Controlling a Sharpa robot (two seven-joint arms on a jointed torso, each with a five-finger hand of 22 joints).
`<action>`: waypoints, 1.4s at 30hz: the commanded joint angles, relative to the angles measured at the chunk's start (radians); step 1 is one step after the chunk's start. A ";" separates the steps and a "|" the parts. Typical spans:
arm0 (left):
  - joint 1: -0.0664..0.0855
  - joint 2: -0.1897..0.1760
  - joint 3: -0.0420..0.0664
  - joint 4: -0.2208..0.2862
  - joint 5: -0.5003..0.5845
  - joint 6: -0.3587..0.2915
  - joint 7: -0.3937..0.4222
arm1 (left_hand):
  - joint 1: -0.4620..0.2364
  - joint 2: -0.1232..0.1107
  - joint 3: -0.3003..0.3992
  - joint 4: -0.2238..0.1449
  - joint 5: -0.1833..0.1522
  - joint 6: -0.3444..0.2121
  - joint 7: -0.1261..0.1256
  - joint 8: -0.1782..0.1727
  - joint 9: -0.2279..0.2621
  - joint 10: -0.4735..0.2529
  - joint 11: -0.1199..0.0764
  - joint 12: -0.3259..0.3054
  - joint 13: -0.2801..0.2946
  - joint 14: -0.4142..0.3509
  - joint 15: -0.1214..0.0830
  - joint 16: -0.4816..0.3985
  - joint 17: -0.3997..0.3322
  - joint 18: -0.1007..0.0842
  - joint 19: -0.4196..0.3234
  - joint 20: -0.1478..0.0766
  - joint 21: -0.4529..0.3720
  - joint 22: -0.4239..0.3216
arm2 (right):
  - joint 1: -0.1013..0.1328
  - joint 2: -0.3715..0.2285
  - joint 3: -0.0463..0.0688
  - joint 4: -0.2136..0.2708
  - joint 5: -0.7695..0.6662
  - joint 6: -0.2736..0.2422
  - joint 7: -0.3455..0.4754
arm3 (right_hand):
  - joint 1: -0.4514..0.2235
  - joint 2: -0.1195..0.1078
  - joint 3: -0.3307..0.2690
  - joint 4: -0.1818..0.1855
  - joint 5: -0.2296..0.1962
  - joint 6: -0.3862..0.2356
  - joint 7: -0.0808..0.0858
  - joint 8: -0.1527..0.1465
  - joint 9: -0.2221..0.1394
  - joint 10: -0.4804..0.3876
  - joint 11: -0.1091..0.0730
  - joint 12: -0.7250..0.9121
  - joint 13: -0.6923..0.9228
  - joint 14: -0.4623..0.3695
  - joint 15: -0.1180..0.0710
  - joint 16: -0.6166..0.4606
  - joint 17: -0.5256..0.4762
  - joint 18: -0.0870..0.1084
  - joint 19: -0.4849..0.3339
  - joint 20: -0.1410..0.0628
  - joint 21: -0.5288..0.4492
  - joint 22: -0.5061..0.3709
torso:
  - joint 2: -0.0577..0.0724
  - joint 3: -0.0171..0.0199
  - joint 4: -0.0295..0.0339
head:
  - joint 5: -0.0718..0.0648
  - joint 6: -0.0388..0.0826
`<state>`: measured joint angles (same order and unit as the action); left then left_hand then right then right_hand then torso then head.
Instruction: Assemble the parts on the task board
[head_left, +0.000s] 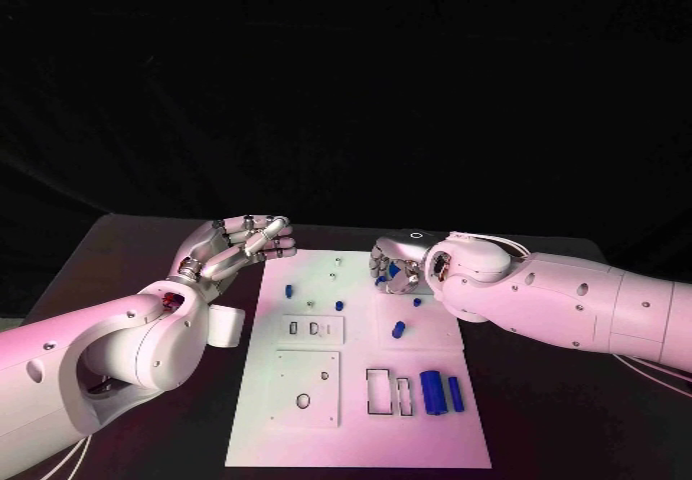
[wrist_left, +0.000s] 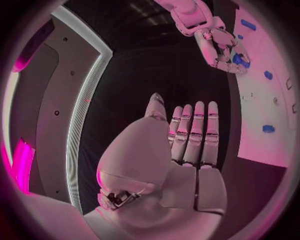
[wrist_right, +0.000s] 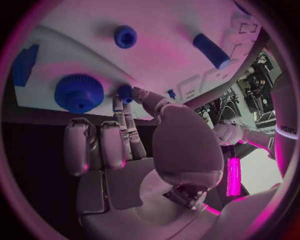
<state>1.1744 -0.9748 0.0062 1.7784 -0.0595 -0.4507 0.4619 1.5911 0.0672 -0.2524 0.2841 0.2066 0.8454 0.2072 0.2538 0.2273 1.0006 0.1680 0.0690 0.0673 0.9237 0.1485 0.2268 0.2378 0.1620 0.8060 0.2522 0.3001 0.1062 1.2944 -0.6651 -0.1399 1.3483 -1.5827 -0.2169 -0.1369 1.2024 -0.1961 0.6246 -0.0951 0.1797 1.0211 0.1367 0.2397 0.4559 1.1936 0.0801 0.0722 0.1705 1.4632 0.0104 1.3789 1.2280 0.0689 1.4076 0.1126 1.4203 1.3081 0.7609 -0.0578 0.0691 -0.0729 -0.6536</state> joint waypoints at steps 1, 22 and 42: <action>0.003 0.000 0.001 0.003 0.003 0.019 -0.001 | -0.001 0.008 -0.007 -0.001 -0.004 -0.005 0.000 -0.006 0.001 -0.009 0.000 -0.006 -0.001 -0.008 -0.002 -0.005 0.002 0.019 0.005 0.003 -0.006 -0.001 | -0.002 0.000 -0.001 -0.002 -0.016 0.019 -0.017 | 0.005 0.015 0.020 0.001 -0.010 0.010 -0.003 0.009 0.009 0.016 -0.003 0.005 0.006 0.042 -0.010 0.006 0.002 -0.015 0.008 -0.002 0.009 0.037 | 0.004 -0.0019 0.0032 | 0.000 -0.001; 0.003 0.000 0.001 -0.003 0.006 0.020 -0.009 | -0.002 0.012 -0.012 -0.002 -0.007 -0.009 0.002 -0.010 0.003 -0.017 0.001 -0.007 -0.002 -0.011 0.000 -0.010 0.004 0.018 0.004 0.004 -0.009 -0.004 | -0.001 -0.016 0.003 0.051 -0.054 -0.132 -0.054 | 0.037 0.009 0.064 -0.022 0.004 0.029 -0.011 0.032 0.052 0.060 -0.017 0.010 0.029 0.044 -0.021 0.020 0.008 -0.027 0.044 -0.012 0.047 0.098 | 0.009 -0.0085 0.0070 | -0.003 0.003; 0.003 0.005 0.001 -0.006 0.009 0.017 -0.007 | 0.001 0.015 -0.013 -0.003 -0.008 -0.010 0.000 -0.011 0.004 -0.021 -0.001 -0.007 -0.002 -0.011 0.001 -0.012 0.005 0.018 0.004 0.004 -0.011 -0.005 | 0.018 0.103 0.009 -0.037 -0.068 -0.266 -0.078 | 0.050 0.007 0.082 -0.033 -0.003 0.021 -0.008 0.033 0.069 0.059 -0.015 0.003 0.039 0.046 -0.021 0.027 0.015 -0.032 0.057 -0.015 0.061 0.120 | 0.019 -0.0128 0.0172 | -0.004 0.016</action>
<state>1.1755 -0.9724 0.0060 1.7703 -0.0533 -0.4486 0.4486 1.5912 0.0753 -0.2606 0.2813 0.2028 0.8418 0.2107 0.2489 0.2309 0.9864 0.1680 0.0657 0.0672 0.9166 0.1486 0.2194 0.2423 0.1619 0.8060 0.2522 0.2926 0.1018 1.3136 -0.5682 -0.1311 1.3182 -1.6342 -0.4572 -0.2123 1.2469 -0.1858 0.7000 -0.1268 0.1792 1.0457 0.1228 0.2745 0.5242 1.2274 0.0891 0.0722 0.1869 1.4666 -0.0077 1.4022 1.2418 0.0531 1.4577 0.0946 1.4773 1.3076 0.7770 -0.0699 0.0830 -0.0748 -0.6375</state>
